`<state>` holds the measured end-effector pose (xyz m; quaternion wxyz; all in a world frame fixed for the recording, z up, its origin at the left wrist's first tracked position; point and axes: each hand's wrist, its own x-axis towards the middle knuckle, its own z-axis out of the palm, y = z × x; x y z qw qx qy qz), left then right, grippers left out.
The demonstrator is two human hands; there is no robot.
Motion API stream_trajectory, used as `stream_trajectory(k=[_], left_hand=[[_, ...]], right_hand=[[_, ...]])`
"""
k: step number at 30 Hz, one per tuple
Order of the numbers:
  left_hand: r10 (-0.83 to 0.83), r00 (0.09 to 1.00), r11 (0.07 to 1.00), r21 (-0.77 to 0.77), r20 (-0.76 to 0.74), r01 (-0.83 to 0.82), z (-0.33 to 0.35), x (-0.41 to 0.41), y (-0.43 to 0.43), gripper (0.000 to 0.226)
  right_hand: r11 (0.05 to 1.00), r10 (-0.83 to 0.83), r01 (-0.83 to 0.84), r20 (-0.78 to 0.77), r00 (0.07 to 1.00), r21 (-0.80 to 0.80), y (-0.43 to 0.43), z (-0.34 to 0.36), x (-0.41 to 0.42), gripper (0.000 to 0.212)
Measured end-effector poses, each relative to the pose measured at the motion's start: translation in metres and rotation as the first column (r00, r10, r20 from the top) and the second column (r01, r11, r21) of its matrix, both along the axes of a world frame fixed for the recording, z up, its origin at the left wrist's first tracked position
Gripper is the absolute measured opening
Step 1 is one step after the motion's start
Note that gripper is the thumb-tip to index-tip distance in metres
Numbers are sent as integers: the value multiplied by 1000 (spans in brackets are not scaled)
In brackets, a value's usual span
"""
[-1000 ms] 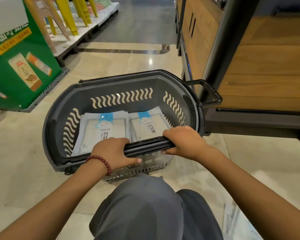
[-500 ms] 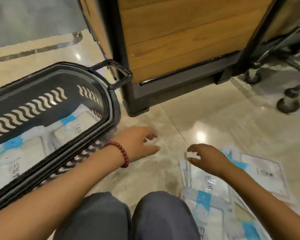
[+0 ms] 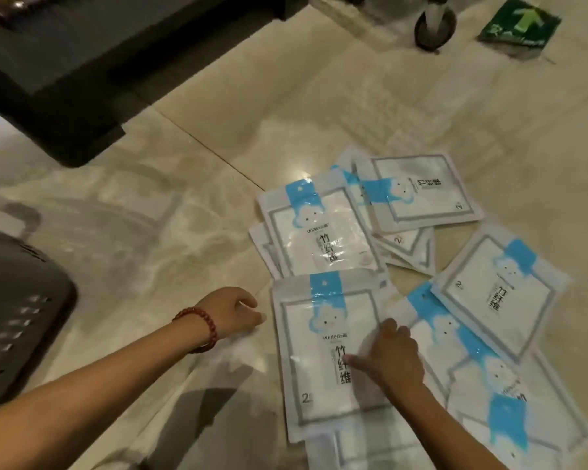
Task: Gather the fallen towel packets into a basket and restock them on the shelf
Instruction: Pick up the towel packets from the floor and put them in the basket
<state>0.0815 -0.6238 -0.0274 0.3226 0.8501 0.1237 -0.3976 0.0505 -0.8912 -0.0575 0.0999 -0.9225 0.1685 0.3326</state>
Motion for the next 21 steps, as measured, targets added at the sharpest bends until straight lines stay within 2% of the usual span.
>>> stream_trajectory(k=[3, 6, 8, 10, 13, 14, 15, 16, 18, 19, 21], left_hand=[[169, 984, 983, -60, -47, -172, -25, -21, -12, 44], [331, 938, 934, -108, -104, -342, -35, -37, -14, 56], [411, 903, 892, -151, -124, -426, -40, -44, -12, 65], [516, 845, 815, -224, -141, -535, -39, -49, -10, 77], [593, 748, 642, -384, -298, -663, -34, -56, -7, 96], [594, 712, 570, -429, -374, -701, -32, -59, -6, 96], [593, 692, 524, -456, -411, -719, -29, -61, -6, 94], [603, 688, 509, -470, -404, -721, -26, -63, -4, 90], [672, 672, 504, -473, -311, -723, -21, -63, 1, 70], [711, 659, 509, -467, -245, -723, -18, -62, 4, 56], [769, 631, 528, -451, -107, -720, -14, -59, 13, 33]], right_hand=[[991, -112, 94, 221, 969, 93, 6, -13, -18, 67], [911, -283, 138, 344, 895, 389, 6, -17, -29, 30], [771, -406, 123, 333, 851, 625, 11, -10, -31, 19], [587, -519, 133, 245, 819, 799, 17, -1, -30, 21], [305, -615, 228, 9, 788, 925, 31, 7, -25, 7], [248, -611, 260, -58, 789, 933, 36, 9, -22, 7], [247, -582, 268, -78, 809, 931, 42, 10, -18, 10], [307, -520, 245, -54, 852, 920, 47, 11, -12, 12], [470, -372, 128, 64, 926, 873, 51, 11, 7, 19], [555, -330, 63, 150, 932, 830, 49, 9, 20, 25], [763, -322, 30, 339, 884, 645, 39, 4, 51, 47]])
